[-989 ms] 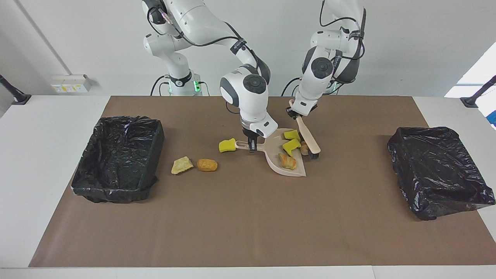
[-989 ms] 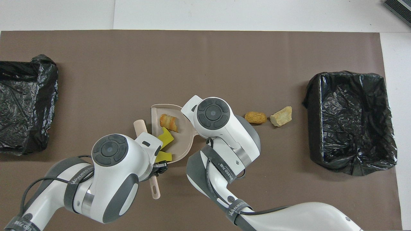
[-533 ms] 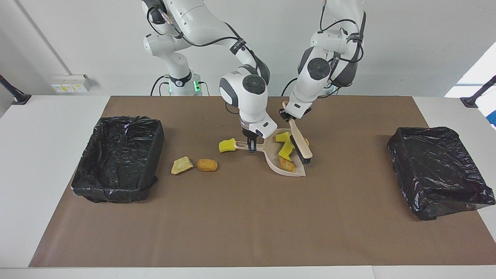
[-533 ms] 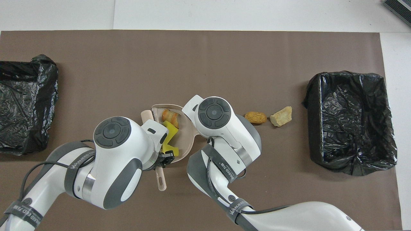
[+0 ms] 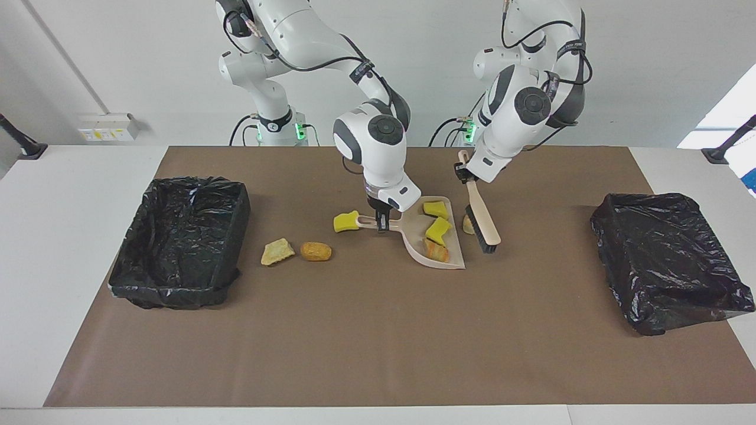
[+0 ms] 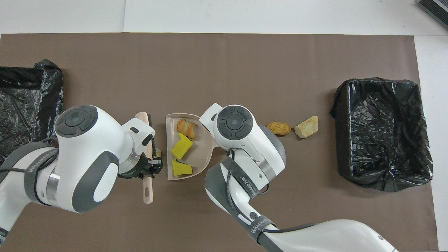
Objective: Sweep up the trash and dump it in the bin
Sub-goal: 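Sweep the remaining chunks into the dustpan with the left gripper's brush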
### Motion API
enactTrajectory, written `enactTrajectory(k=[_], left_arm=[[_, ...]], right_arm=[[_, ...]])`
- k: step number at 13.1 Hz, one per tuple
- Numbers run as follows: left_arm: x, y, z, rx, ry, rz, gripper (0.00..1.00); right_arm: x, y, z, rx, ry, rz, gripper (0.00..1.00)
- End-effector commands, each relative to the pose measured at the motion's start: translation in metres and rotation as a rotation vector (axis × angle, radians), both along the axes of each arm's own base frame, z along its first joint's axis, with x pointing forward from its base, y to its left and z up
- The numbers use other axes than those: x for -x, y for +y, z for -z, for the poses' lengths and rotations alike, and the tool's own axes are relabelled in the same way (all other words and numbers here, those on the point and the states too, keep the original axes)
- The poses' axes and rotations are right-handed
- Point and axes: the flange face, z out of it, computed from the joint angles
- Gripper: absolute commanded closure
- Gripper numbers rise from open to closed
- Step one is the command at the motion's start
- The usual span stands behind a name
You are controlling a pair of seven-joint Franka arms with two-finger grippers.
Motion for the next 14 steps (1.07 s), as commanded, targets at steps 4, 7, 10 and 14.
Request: enactTrajectory(k=[4,7,10,14], left_arm=[[0.022,0.048,0.044,-0.1,0.025,0.001,1.0],[0.019,0.061,0.045,-0.131,0.007,-0.002,1.0],[0.024,0.038,0.057,-0.117,0.013,0.068,1.0],[0.024,-0.009,0.054,0.005,0.02,0.09,1.0]], right_arm=[[0.003,-0.009,0.002,0.014,0.016,-0.009,1.0],[0.005,-0.01,0.005,0.016,0.019,-0.01,1.0],[0.005,-0.009,0.005,0.014,0.017,-0.01,1.0],[0.005,-0.01,0.005,0.015,0.018,-0.01,1.0]])
